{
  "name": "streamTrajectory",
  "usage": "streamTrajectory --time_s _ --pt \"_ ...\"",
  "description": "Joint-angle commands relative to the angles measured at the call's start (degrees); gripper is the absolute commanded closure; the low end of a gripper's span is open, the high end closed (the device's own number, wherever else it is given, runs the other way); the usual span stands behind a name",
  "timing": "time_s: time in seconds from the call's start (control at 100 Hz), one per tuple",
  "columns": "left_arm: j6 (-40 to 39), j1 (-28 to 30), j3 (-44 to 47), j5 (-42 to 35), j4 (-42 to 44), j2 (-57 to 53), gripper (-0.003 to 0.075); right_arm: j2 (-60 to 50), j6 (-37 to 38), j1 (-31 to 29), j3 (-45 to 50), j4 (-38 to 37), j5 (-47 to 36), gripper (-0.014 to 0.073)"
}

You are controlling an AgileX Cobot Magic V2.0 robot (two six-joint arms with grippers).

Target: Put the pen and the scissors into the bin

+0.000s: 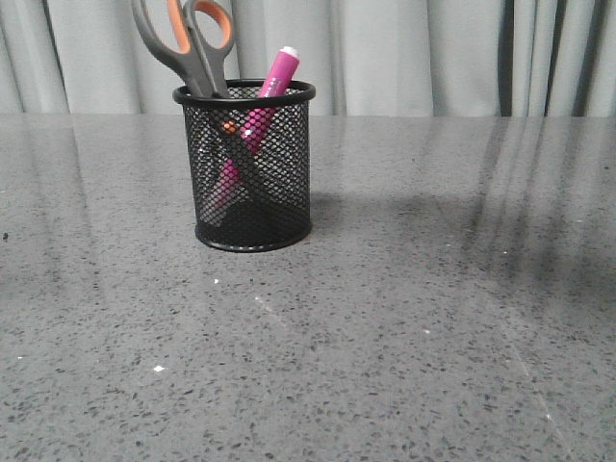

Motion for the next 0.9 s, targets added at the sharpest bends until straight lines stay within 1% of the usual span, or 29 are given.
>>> streamTrajectory --time_s 0.0,0.09,0.17,0.34,0.4,0.45,0.54,0.64,0.74,0.82,0.89 --pt "-0.4 0.3 -1.5 -4.2 -0.1 -0.3 0.0741 -5.1 -0.2 -2.4 -1.4 0.0 -2.2 0.0662" --pt "-0.4 0.3 -1.1 -4.4 1.1 -0.4 0.0742 -9.3 -0.7 -6.0 -1.4 0.0 1.1 0.0662" --pt "-0.4 0.3 -0.6 -4.6 1.5 -0.7 0.0742 -13.2 -2.4 -9.5 -1.4 0.0 6.0 0.0662" --pt "-0.4 0.3 3.9 -10.4 1.5 -4.7 0.0742 -22.9 -10.3 -15.9 -1.1 0.0 19.2 0.0662" --pt "-0.4 0.3 6.0 -12.0 1.0 -6.7 0.0742 -27.0 -11.9 -17.8 -0.2 -0.1 24.1 0.0662" --pt "-0.4 0.3 7.8 -12.9 1.0 -8.7 0.0742 -30.5 -12.8 -19.4 1.1 -0.5 26.7 0.0662" --pt "-0.4 0.3 11.4 -14.3 1.0 -12.8 0.0742 -37.2 -12.9 -21.6 5.2 -0.6 28.3 0.0662" --pt "-0.4 0.3 15.5 -14.6 -0.4 -17.5 0.0742 -44.7 -12.9 -23.4 11.2 -0.6 27.5 0.0662" --pt "-0.4 0.3 20.1 -14.6 -1.0 -22.0 0.0742 -51.7 -12.9 -24.1 18.0 -0.6 27.9 0.0662" --pt "-0.4 0.3 22.4 -14.7 -3.0 -25.7 0.0742 -57.1 -12.9 -24.1 24.0 -0.6 28.6 0.0662" --pt "-0.4 0.3 23.9 -14.9 -3.1 -28.7 0.0742 -61.4 -12.9 -24.1 28.2 -0.6 28.6 0.0662"
